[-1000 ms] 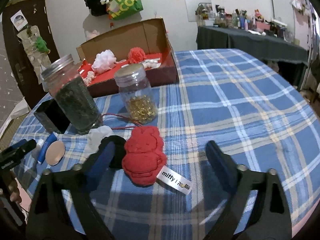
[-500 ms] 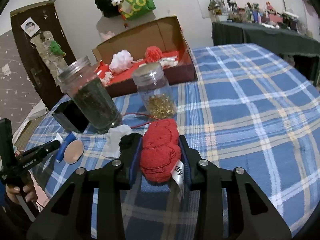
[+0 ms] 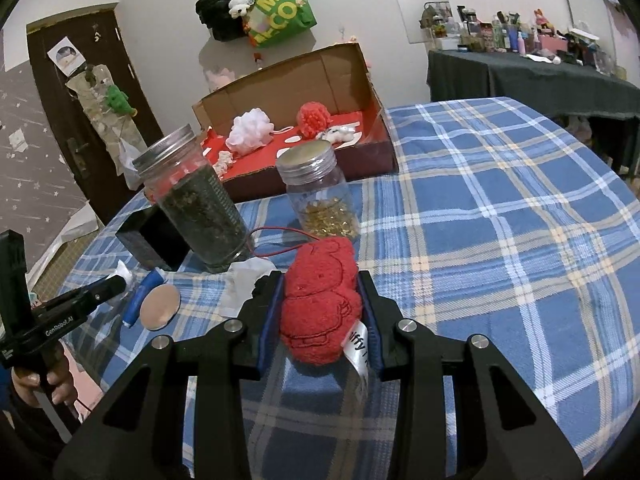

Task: Organize soft objects
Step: 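Grasp the white cloth with the left tool while the right grasps the red knitted plush, then carry the white cloth and red knitted plush over the red-lined box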

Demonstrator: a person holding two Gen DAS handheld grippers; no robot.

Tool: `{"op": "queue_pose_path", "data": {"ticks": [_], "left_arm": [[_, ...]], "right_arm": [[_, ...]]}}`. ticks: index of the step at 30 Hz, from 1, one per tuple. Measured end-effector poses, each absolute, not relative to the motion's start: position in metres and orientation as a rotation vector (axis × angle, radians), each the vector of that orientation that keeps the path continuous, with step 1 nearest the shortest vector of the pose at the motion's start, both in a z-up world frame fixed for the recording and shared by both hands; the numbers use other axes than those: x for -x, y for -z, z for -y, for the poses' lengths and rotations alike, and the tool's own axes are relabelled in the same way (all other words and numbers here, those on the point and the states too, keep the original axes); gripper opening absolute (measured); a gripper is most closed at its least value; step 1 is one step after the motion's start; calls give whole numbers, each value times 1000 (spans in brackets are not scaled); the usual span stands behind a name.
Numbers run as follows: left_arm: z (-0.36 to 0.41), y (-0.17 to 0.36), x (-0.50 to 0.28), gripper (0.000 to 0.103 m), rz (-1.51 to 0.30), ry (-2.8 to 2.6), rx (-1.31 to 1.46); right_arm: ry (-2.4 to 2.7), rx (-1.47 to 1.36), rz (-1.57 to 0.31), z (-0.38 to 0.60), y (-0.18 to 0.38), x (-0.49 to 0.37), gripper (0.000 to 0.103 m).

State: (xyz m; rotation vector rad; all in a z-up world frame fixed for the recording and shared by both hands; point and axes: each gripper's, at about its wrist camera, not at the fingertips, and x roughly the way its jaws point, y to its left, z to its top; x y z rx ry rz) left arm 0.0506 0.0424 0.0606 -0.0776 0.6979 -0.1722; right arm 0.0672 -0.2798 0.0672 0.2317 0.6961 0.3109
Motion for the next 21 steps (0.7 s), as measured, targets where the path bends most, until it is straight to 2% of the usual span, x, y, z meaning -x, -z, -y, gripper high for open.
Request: {"op": "queue_pose_path", "data": {"ticks": [21], "left_arm": [[-80, -58, -70, 16, -745, 91, 98]], "right_arm": [[-247, -339, -747, 322, -68, -77, 34]]}}
